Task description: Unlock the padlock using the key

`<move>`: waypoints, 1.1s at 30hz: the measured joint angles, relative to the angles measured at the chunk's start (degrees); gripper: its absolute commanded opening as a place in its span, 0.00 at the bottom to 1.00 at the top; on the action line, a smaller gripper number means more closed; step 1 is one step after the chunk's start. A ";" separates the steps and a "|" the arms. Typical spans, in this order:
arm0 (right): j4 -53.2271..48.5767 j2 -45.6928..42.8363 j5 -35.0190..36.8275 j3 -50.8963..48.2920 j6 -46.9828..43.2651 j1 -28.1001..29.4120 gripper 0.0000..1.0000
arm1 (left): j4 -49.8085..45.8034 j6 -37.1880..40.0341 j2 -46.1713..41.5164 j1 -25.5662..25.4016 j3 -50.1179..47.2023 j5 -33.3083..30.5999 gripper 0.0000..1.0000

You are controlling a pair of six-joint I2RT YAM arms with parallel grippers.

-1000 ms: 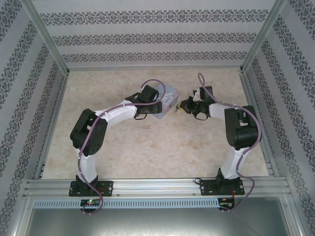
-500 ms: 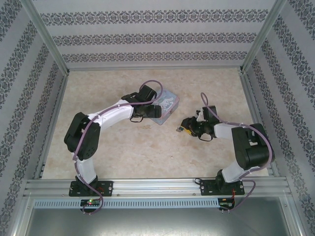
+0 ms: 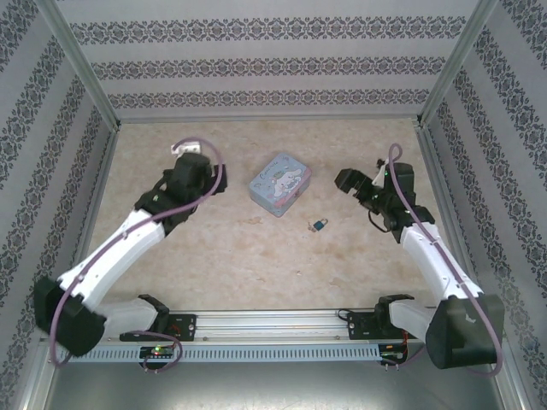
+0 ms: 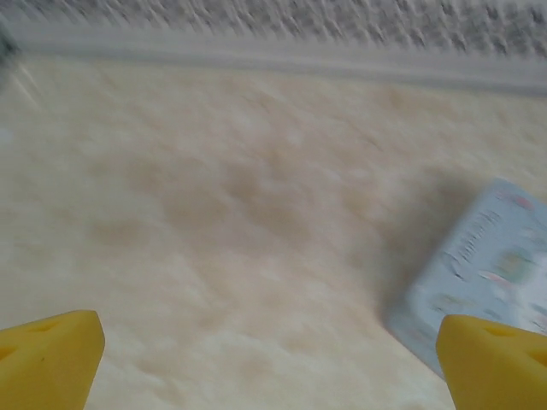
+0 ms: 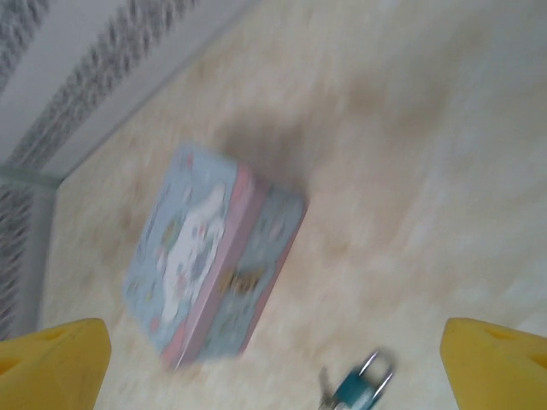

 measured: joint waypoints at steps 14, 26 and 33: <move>28.65 9.75 27.69 -15.74 -27.41 -0.28 0.98 | 30.12 15.15 -6.40 20.24 -32.30 -3.23 1.00; 57.11 23.89 20.39 -24.09 -35.74 -0.74 0.98 | 59.43 17.94 14.56 22.64 -36.13 9.31 1.00; 59.76 23.89 19.52 -22.95 -35.45 -2.78 0.98 | 66.45 18.67 23.76 24.74 -35.76 13.86 0.99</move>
